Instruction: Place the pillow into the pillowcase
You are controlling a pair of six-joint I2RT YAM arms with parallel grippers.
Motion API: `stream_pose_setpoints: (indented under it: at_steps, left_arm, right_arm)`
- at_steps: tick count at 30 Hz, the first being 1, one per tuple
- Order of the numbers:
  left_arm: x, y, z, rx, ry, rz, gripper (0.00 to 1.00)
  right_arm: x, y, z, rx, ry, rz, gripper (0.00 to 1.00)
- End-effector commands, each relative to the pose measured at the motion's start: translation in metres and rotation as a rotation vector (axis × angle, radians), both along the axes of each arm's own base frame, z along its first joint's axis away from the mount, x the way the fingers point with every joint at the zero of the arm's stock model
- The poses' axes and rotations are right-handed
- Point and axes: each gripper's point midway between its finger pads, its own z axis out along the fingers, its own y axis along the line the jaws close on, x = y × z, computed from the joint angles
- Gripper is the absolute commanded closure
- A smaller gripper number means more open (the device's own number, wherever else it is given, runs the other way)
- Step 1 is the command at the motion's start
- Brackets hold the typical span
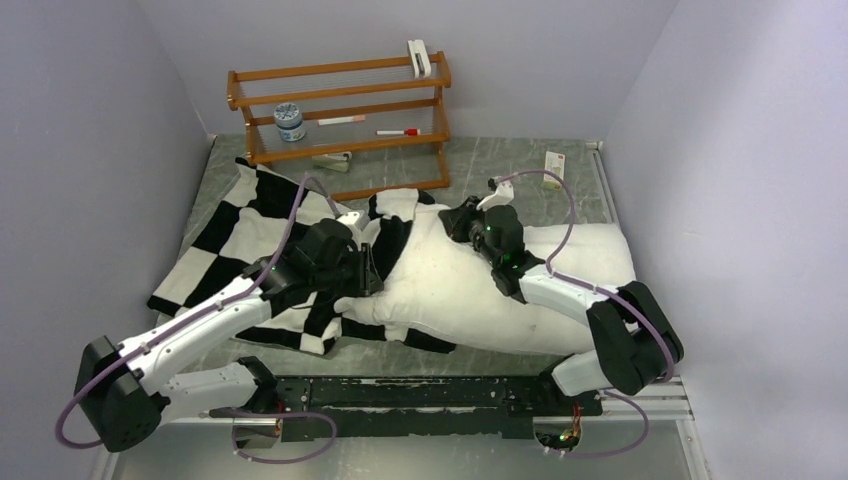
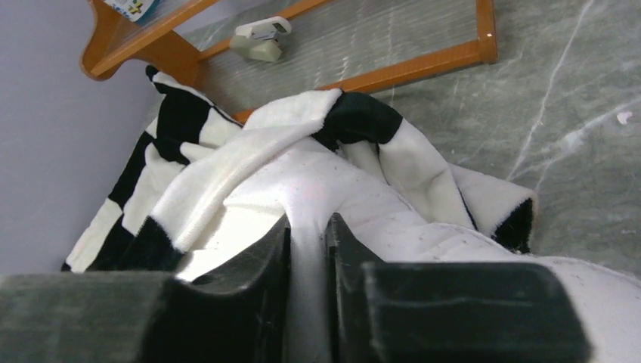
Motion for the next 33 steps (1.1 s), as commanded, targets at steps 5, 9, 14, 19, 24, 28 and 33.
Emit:
stream_pose_setpoints:
  at_steps: [5, 9, 14, 19, 24, 28, 33]
  left_arm:
    - [0.016, -0.013, 0.011, 0.0, -0.065, -0.002, 0.95]
    - [0.017, -0.015, 0.016, -0.021, -0.079, 0.002, 0.95]
    - [0.015, -0.017, 0.015, -0.04, -0.069, -0.003, 0.95]
    - [0.014, -0.021, 0.023, -0.068, -0.074, -0.008, 0.94]
    - [0.012, -0.021, 0.031, -0.09, -0.074, -0.009, 0.9]
    - [0.009, -0.018, 0.038, -0.094, -0.075, 0.0, 0.89]
    - [0.007, -0.017, 0.052, -0.122, -0.086, -0.002, 0.9]
  right_arm:
    - [-0.02, 0.01, 0.056, -0.241, -0.113, 0.24, 0.39]
    - [-0.054, 0.025, 0.071, -0.35, -0.162, 0.482, 0.18]
    - [-0.1, 0.042, 0.085, -0.479, -0.305, 0.688, 0.09]
    - [-0.156, 0.076, 0.058, -0.699, -0.45, 0.931, 0.08]
    - [-0.18, 0.089, 0.025, -0.815, -0.534, 1.048, 0.04]
    - [-0.172, 0.087, -0.003, -0.919, -0.537, 0.99, 0.08]
    - [-0.147, 0.089, -0.02, -0.924, -0.507, 0.844, 0.55]
